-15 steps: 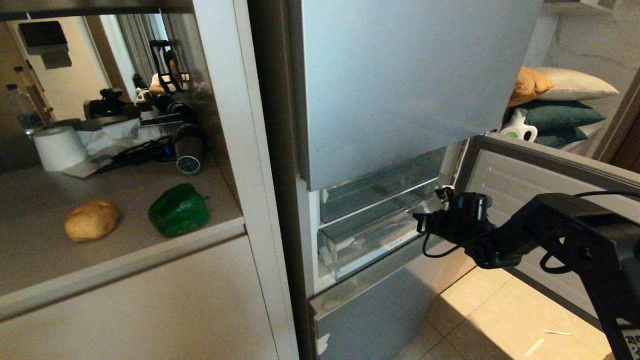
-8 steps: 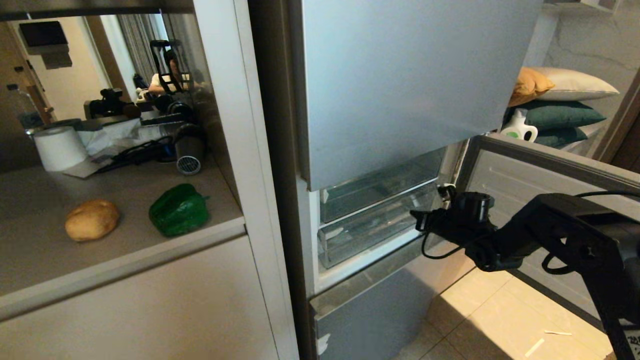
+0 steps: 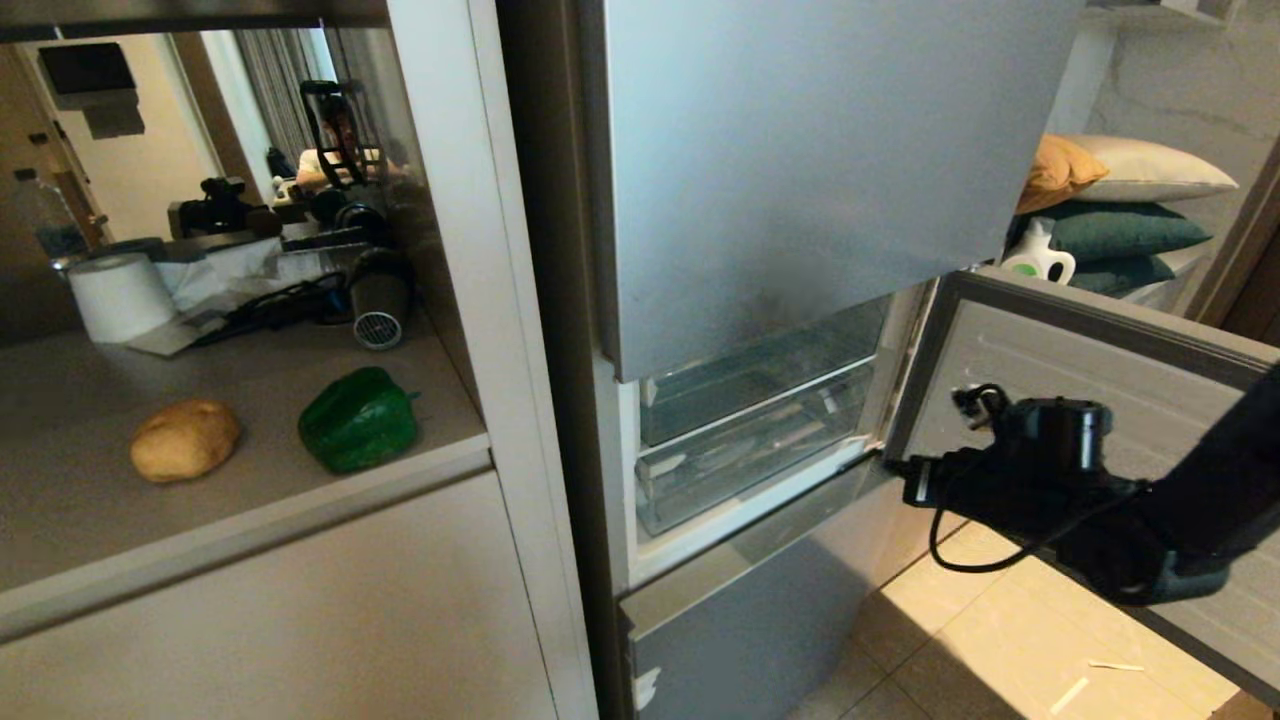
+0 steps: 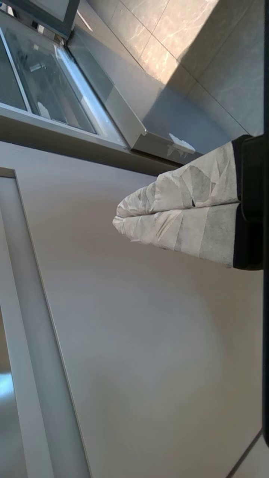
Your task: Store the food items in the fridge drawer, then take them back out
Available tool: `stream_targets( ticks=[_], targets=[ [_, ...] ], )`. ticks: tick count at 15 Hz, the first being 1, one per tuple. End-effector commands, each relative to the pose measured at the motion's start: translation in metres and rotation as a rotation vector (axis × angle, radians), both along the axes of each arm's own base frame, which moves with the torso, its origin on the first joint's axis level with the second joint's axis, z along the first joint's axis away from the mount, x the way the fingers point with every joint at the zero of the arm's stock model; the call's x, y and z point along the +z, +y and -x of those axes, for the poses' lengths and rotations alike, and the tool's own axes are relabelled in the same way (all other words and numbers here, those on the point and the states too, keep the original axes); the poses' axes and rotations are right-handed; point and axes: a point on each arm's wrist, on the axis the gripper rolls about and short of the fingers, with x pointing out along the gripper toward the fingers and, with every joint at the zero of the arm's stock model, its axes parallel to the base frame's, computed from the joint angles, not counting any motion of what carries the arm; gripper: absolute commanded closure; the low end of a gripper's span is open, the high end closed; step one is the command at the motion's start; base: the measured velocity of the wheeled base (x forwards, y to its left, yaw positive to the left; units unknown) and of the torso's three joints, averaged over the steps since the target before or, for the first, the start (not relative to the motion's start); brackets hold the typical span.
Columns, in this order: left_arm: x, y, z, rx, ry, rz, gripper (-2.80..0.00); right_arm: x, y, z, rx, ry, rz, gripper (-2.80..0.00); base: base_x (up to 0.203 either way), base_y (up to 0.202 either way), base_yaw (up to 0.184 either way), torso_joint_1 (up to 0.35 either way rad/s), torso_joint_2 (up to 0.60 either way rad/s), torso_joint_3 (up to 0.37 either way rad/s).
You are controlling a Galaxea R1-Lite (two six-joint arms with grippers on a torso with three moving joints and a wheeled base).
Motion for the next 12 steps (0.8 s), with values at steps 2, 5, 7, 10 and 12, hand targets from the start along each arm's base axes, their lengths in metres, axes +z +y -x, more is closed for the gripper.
stream_targets(
  ticks=[2,5,7,10,12],
  targets=[
    [0.000,0.000,0.000,0.000,0.001,0.000,0.00,0.085,-0.020,0.087,-0.047,-0.225,0.023,0.00,0.000,0.000,0.000,0.000,0.00,0.000],
    [0.000,0.000,0.000,0.000,0.001,0.000,0.00,0.116,-0.038,0.172,-0.142,-0.364,0.069,0.00,0.000,0.000,0.000,0.000,0.00,0.000],
    [0.000,0.000,0.000,0.000,0.001,0.000,0.00,0.114,-0.043,0.223,-0.221,-0.416,0.097,0.00,0.000,0.000,0.000,0.000,0.00,0.000],
    [0.000,0.000,0.000,0.000,0.001,0.000,0.00,0.080,-0.043,0.277,-0.342,-0.405,0.142,0.00,0.000,0.000,0.000,0.000,0.00,0.000],
    [0.000,0.000,0.000,0.000,0.001,0.000,0.00,0.063,-0.038,0.298,-0.362,-0.408,0.178,0.00,0.000,0.000,0.000,0.000,0.00,0.000]
  ],
)
